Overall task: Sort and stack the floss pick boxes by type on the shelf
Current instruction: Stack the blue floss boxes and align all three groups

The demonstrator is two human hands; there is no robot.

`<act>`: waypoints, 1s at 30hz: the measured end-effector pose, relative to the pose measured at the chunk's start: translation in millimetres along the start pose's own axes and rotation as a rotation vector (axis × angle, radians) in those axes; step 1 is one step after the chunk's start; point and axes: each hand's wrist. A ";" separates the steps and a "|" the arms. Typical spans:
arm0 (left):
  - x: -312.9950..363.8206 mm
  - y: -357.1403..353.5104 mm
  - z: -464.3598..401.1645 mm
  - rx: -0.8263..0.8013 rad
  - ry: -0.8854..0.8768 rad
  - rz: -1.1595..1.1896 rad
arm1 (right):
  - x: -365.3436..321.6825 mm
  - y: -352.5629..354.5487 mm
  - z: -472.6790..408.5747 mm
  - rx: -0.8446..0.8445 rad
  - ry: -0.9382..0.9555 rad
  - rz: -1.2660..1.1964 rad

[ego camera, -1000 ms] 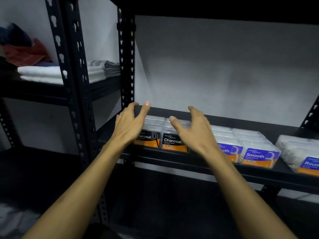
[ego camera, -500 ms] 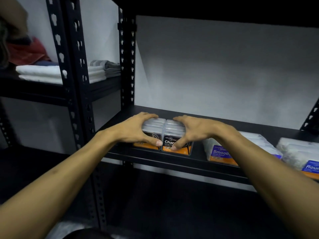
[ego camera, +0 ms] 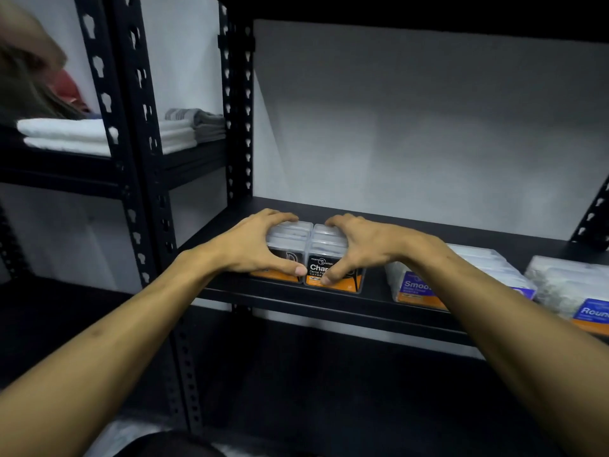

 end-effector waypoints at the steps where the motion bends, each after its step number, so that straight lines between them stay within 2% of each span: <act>1: 0.4 0.3 -0.1 -0.002 -0.002 -0.004 | -0.2 0.2 0.0 -0.001 0.001 -0.005; 20: 3.3 7.1 0.7 -0.074 -0.036 -0.115 | 1.3 -5.6 -1.1 -0.007 -0.009 0.053; 24: 11.8 15.4 0.7 -0.053 0.003 -0.087 | 1.1 -2.0 3.8 -0.022 -0.012 0.068; 27: 30.5 25.7 -2.6 -0.014 -0.053 -0.102 | 2.7 15.4 16.0 0.060 -0.003 -0.064; 30: 56.4 27.7 -4.3 -0.049 -0.109 -0.151 | 19.7 41.7 35.6 0.149 -0.057 -0.117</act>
Point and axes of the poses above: each hand's wrist, its own z-axis away from the middle knuckle, its own y-axis out of the back of the hand, x = y × z, and after that the axes turned 11 degrees about x, right-handed
